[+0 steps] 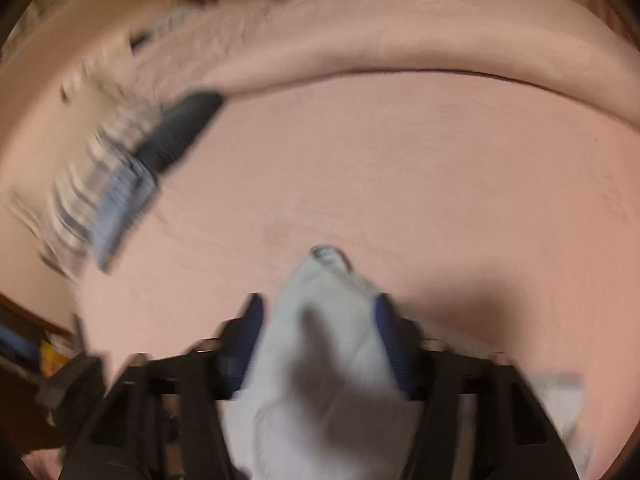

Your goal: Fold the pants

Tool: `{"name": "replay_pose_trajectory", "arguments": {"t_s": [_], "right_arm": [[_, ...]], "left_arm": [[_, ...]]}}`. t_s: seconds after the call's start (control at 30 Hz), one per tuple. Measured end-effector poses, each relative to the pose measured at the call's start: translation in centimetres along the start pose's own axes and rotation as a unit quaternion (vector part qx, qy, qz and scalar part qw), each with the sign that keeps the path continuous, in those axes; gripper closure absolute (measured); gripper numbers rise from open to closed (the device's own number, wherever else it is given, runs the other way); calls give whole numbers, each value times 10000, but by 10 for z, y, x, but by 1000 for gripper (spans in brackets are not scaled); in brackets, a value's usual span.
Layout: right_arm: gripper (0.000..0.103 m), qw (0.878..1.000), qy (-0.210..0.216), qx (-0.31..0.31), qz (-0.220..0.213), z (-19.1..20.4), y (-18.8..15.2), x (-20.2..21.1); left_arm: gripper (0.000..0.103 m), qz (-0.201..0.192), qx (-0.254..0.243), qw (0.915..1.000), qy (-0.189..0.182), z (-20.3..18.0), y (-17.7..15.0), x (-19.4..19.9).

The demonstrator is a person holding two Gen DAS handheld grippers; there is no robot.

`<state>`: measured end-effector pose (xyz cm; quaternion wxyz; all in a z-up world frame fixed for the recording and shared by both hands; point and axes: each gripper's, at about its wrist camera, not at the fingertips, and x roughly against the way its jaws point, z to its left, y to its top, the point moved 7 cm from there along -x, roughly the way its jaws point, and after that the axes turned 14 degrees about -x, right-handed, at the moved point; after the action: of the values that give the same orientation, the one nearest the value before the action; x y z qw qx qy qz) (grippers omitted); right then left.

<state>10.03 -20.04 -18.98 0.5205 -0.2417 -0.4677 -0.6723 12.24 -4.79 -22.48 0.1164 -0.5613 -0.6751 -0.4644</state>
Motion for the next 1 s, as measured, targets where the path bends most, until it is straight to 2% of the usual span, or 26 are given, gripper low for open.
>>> {"name": "replay_pose_trajectory", "arguments": {"t_s": [0.07, 0.13, 0.17, 0.3, 0.37, 0.4, 0.43, 0.47, 0.5, 0.63, 0.7, 0.73, 0.83, 1.0], "right_arm": [[77, 9950, -852, 291, 428, -5, -6, -35], [79, 9908, -1186, 510, 411, -1, -3, -49], [79, 9913, -1197, 434, 339, -1, 0, -46], [78, 9970, -744, -164, -156, -10, 5, -9], [76, 9972, -237, -530, -479, -17, 1, 30], [64, 9959, -28, -652, -621, -22, -5, 51], [54, 9933, 142, -811, -810, -33, -14, 78], [41, 9910, 202, -918, -951, -43, -23, 99], [32, 9882, 237, -1032, -1111, -55, -32, 117], [28, 9758, 284, -1611, -1453, -106, -66, 158], [27, 9694, 209, -2039, -1351, -122, -74, 153], [27, 9659, 262, -2274, -1210, -139, -91, 150], [27, 9561, 613, -2712, -923, -159, -121, 139], [27, 9451, 1064, -3004, -728, -146, -139, 113]], "left_arm": [[76, -154, 312, 9994, -56, 6, -6, 3], [78, -164, 306, 9994, -28, 6, -12, 7], [78, -147, 267, 9995, -16, 5, -15, 9], [76, -91, 268, 9995, -117, -3, -28, 19], [57, -135, 348, 9990, -262, -4, -28, 26], [38, -202, 399, 9986, -294, -3, -27, 31], [25, -368, 466, 9979, -253, -2, -27, 43], [20, -532, 491, 9973, -139, 0, -21, 50], [16, -609, 484, 9970, -63, 2, -20, 54], [15, -760, 415, 9962, 127, 4, -1, 58], [15, -717, 359, 9966, 202, 1, 8, 51], [15, -667, 300, 9970, 251, 3, 12, 51], [15, -515, 79, 9976, 445, 2, 25, 40], [14, -291, -272, 9966, 726, 0, 33, 10]]}}
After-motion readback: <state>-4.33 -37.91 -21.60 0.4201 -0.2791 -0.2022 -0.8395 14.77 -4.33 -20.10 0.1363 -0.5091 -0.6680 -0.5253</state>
